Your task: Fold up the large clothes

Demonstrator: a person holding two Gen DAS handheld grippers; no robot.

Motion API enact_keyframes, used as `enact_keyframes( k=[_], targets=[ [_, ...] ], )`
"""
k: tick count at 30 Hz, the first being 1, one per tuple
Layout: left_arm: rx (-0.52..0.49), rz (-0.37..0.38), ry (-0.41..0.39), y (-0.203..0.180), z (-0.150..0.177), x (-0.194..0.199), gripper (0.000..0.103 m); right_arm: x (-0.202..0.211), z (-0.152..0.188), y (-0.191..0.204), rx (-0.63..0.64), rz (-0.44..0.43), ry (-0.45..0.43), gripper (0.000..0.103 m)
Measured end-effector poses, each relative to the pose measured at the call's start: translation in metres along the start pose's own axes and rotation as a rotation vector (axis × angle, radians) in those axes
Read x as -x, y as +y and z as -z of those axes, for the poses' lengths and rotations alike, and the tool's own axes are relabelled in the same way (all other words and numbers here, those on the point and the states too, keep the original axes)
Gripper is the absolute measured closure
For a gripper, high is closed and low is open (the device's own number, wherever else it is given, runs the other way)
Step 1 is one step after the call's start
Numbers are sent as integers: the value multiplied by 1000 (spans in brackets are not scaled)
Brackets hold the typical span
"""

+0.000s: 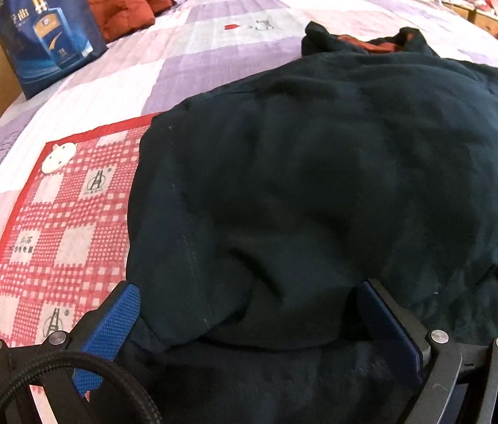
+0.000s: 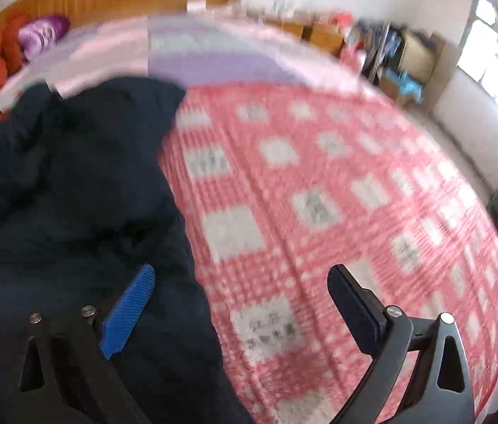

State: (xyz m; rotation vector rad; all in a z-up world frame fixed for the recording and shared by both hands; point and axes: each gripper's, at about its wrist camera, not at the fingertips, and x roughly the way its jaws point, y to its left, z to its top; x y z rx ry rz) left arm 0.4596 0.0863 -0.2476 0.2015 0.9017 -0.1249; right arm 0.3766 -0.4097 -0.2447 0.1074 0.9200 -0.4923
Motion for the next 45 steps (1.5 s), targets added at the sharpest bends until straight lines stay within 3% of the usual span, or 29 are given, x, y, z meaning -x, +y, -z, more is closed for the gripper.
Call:
enact_keyframes(
  k=[5, 7, 9, 12, 13, 14, 15, 18, 23, 26, 27, 30, 32, 36, 41, 45],
  targets=[
    [11, 26, -12, -19, -2, 3, 1, 36, -9, 69, 169, -169, -113, 3],
    [3, 26, -21, -24, -5, 4, 1, 39, -11, 100, 251, -239, -120, 3],
    [5, 14, -11, -21, -4, -1, 1, 22, -10, 116, 295, -240, -72, 3],
    [49, -20, 20, 6, 1, -12, 1, -29, -5, 75, 187, -185, 72, 4],
    [64, -38, 27, 16, 5, -14, 0, -37, -5, 49, 84, -206, 84, 5],
    [76, -52, 39, 26, 9, -15, 0, -36, -3, 32, 41, -157, 85, 7],
    [93, -50, 47, 35, 14, -14, 0, -36, -4, 22, 34, -92, 93, 7],
    [135, -45, 72, 52, 29, -9, 0, -21, 1, -2, 10, -73, 73, 7],
    [104, -20, 68, 39, 53, 16, 0, 32, 30, 39, 184, -175, -14, 7],
    [25, -45, 65, 24, 63, 21, 0, 43, 53, 86, 313, -269, 4, 7],
    [9, -53, 73, 25, 67, 20, 0, 38, 56, 90, 342, -258, 16, 7],
    [62, -76, 99, 48, 72, 21, 0, 26, 64, 64, 281, -218, 33, 7],
    [90, -104, 109, 65, 78, 24, 0, 20, 62, 35, 218, -138, 54, 7],
    [144, -166, 141, 96, 101, 39, 0, 30, 64, 0, 182, -58, 80, 7],
    [147, -146, 171, 91, 133, 68, 0, 76, 90, 0, 237, -128, 38, 7],
    [97, -137, 191, 74, 163, 91, 0, 93, 126, 16, 326, -162, 94, 7]
  ],
)
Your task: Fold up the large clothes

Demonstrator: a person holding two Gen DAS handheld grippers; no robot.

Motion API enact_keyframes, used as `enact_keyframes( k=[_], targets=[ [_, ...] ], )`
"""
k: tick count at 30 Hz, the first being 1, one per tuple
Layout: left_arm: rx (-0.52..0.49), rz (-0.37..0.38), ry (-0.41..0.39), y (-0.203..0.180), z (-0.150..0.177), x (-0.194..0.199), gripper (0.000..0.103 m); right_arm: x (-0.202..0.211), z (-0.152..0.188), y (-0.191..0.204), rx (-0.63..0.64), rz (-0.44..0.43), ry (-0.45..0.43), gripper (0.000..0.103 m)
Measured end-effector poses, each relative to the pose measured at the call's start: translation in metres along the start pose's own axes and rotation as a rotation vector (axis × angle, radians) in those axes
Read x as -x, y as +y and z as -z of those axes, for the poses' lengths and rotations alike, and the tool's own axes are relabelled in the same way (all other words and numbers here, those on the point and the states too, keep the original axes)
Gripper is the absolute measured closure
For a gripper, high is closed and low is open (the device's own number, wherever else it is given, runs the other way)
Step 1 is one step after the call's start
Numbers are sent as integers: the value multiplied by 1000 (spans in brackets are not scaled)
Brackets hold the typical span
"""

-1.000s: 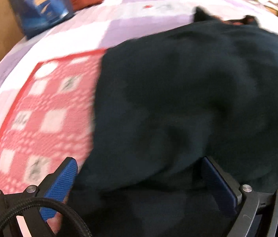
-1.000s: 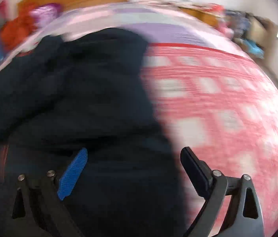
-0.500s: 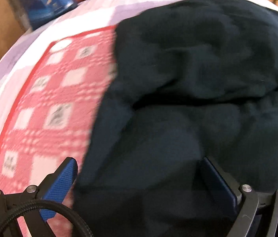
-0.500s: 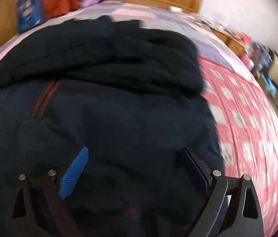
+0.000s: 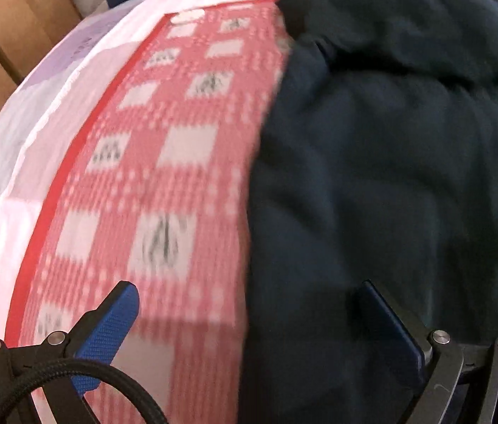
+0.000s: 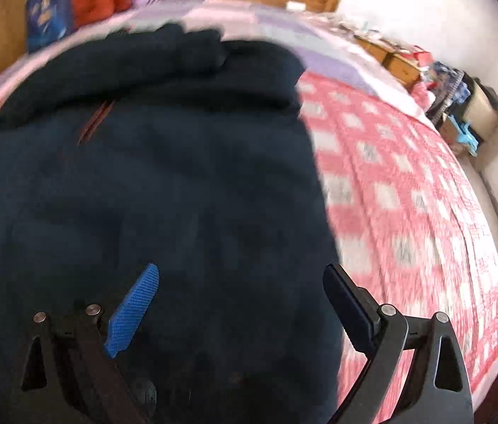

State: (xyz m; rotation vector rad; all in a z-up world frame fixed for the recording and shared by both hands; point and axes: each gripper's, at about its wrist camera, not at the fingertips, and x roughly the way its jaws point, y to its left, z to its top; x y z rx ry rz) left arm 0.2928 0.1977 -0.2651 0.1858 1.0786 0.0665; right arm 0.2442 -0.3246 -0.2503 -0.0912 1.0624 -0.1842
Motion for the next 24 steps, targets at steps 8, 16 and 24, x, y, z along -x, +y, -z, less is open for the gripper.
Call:
enact_keyframes(
  k=[8, 16, 24],
  targets=[
    [53, -14, 20, 21, 45, 23, 0, 15, 53, -55, -139, 93, 51, 7],
    [34, -36, 16, -2, 68, 58, 0, 38, 69, -32, -82, -15, 10, 7],
    [71, -31, 34, -17, 102, 82, 0, 40, 104, -14, -12, -81, 49, 7]
  ],
)
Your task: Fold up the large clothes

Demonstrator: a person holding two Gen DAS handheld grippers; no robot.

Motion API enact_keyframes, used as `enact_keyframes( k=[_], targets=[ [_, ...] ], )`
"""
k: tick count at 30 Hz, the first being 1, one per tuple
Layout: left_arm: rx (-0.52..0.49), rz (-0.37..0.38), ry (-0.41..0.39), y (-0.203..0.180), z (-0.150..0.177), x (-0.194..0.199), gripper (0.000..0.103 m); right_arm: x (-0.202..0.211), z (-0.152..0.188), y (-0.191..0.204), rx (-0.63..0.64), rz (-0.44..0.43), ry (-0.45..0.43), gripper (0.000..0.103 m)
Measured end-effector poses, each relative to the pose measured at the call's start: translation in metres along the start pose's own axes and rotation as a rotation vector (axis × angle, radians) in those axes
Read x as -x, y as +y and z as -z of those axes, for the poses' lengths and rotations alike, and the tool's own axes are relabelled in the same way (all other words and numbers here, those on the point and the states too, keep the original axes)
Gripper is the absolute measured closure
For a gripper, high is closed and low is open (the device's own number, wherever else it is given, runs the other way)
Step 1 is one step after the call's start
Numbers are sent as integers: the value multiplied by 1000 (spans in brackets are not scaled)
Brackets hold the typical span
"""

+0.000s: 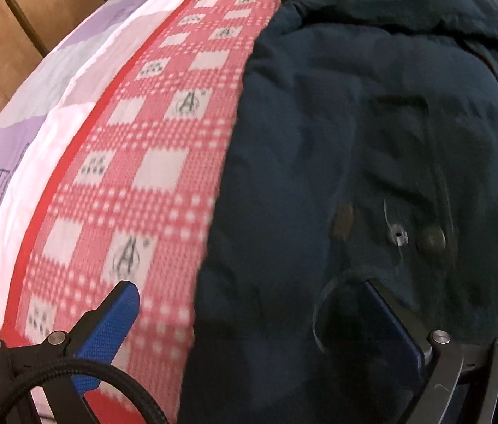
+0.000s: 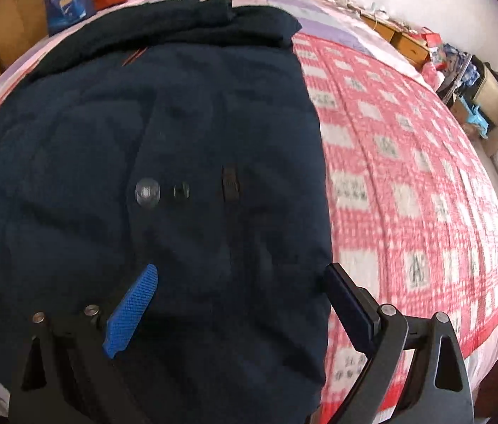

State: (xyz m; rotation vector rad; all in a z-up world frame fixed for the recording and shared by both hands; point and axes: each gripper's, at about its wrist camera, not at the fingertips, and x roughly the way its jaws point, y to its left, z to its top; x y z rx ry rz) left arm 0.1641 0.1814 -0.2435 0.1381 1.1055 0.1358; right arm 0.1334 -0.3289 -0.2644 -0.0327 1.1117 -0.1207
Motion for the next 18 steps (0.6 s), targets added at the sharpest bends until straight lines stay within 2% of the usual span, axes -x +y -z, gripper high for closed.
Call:
enact_keyframes(
  k=[8, 18],
  targets=[
    [9, 10, 14, 10, 31, 5, 0, 17, 34, -13, -71, 47, 5, 7],
    [3, 37, -24, 42, 71, 41, 1, 74, 75, -4, -119, 113, -37, 7]
  ],
)
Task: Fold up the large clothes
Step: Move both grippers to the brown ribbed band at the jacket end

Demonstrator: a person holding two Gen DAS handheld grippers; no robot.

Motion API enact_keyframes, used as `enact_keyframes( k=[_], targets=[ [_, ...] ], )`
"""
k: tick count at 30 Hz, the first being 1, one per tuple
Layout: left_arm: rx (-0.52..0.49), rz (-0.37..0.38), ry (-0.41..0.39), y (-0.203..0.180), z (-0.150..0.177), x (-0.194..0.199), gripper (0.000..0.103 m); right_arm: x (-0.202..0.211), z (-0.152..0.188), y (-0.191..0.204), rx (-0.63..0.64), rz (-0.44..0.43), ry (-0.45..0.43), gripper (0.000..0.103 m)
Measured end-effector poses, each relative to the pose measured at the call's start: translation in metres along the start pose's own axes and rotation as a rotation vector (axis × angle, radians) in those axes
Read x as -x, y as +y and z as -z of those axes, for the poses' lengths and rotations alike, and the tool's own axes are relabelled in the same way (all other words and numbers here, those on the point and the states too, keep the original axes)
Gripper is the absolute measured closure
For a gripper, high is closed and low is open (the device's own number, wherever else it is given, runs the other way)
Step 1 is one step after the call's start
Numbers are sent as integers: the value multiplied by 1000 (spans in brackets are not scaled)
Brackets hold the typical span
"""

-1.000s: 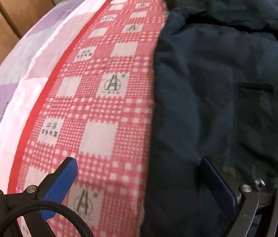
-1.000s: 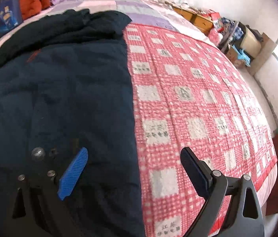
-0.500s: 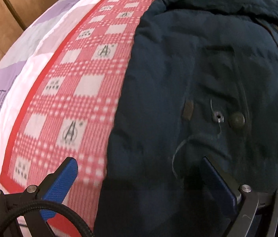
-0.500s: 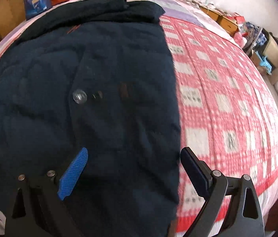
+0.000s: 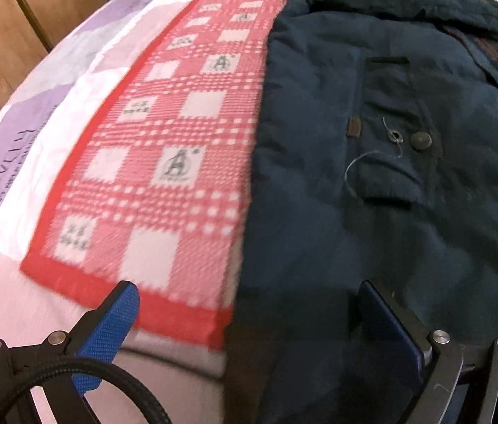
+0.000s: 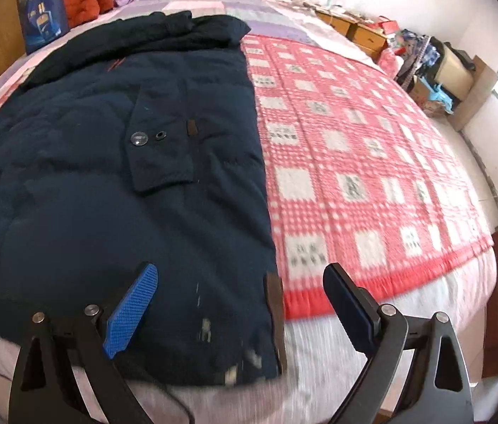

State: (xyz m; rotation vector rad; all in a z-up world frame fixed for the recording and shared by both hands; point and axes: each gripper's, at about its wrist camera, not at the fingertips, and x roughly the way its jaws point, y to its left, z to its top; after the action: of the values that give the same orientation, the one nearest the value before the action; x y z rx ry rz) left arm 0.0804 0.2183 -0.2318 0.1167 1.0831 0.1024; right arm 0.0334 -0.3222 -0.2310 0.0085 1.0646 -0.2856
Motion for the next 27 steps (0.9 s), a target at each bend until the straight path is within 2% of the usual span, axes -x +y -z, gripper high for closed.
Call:
enact_keyframes(
  k=[7, 10, 15, 20, 27],
  targets=[
    [32, -1, -26, 50, 40, 52, 1, 67, 35, -8, -37, 34, -39, 7],
    [11, -29, -41, 70, 60, 77, 1, 93, 48, -10, -31, 50, -46, 7],
    [13, -34, -41, 101, 80, 104, 1, 131, 67, -17, -20, 89, -57, 7],
    [-15, -23, -40, 95, 87, 100, 1, 142, 83, -20, -72, 99, -47, 7],
    [-56, 28, -19, 51, 87, 55, 1, 130, 93, -4, -109, 75, -32, 7]
  ],
)
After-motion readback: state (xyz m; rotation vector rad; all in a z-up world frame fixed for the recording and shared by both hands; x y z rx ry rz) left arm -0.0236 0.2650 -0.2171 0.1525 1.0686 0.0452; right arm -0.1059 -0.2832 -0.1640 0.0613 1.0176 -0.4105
